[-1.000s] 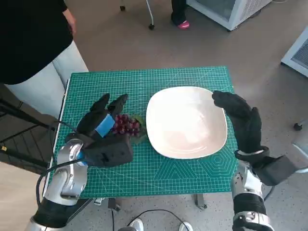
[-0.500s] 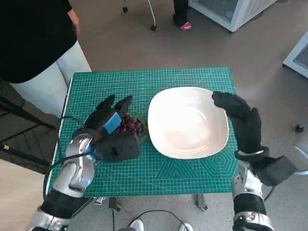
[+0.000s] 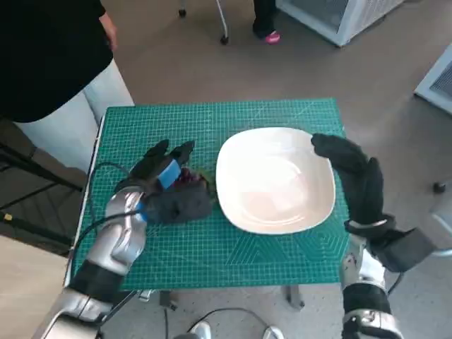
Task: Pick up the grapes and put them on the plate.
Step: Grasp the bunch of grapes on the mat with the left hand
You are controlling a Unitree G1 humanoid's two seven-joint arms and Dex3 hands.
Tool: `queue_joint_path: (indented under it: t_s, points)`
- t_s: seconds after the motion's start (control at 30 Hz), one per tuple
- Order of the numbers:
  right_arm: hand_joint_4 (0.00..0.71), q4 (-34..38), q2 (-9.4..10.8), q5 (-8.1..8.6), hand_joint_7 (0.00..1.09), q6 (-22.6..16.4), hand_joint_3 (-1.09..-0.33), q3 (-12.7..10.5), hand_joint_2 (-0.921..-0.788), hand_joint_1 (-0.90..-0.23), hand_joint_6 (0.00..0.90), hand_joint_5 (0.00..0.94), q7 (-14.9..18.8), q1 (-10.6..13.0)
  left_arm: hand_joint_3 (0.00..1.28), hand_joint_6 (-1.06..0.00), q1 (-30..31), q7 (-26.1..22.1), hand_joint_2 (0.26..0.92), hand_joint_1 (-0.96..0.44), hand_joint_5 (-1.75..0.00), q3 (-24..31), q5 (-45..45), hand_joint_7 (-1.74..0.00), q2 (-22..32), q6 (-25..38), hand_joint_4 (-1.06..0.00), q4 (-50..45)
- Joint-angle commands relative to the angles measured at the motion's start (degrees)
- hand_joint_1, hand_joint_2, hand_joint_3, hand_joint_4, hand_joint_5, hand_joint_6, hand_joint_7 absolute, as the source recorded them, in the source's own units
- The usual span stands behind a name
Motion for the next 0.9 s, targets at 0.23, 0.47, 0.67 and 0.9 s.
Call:
queue_joint_path:
  t_s: [0.23, 0.47, 0.67, 0.9]
  points:
    - [0.507, 0.8, 0.1, 0.54, 0.13, 1.2, -0.614, -0.1, -0.921, -0.433, 0.467, 0.001, 0.6, 0.5, 0.00, -0.15, -5.2, 0.8, 0.728, -0.45, 0.00, -1.6, -1.4, 0.00, -1.3, 0.8, 0.00, 10.0]
    - [0.507, 0.5, 0.3, 0.82, 0.14, 1.4, -0.614, -0.2, -0.921, -0.433, 0.466, 0.001, 0.9, 0.7, 0.00, -0.15, -7.5, 2.1, 0.727, -0.46, 0.00, -2.5, -2.4, 0.00, -2.3, -0.2, 0.00, 17.5]
    - [0.508, 0.6, 0.2, 0.99, 0.14, 1.6, -0.613, -0.3, -0.921, -0.433, 0.466, 0.001, 1.2, 0.7, 0.00, -0.14, -8.6, 2.5, 0.727, -0.48, 0.00, -3.4, -2.9, 0.00, -2.7, -1.1, 0.00, 21.7]
    - [0.507, 0.4, 0.2, 1.00, 0.14, 1.6, -0.613, -0.3, -0.921, -0.432, 0.465, 0.001, 1.2, 0.7, 0.00, -0.14, -9.0, 2.1, 0.729, -0.48, 0.00, -4.2, -3.5, 0.00, -2.5, -1.8, 0.00, 22.5]
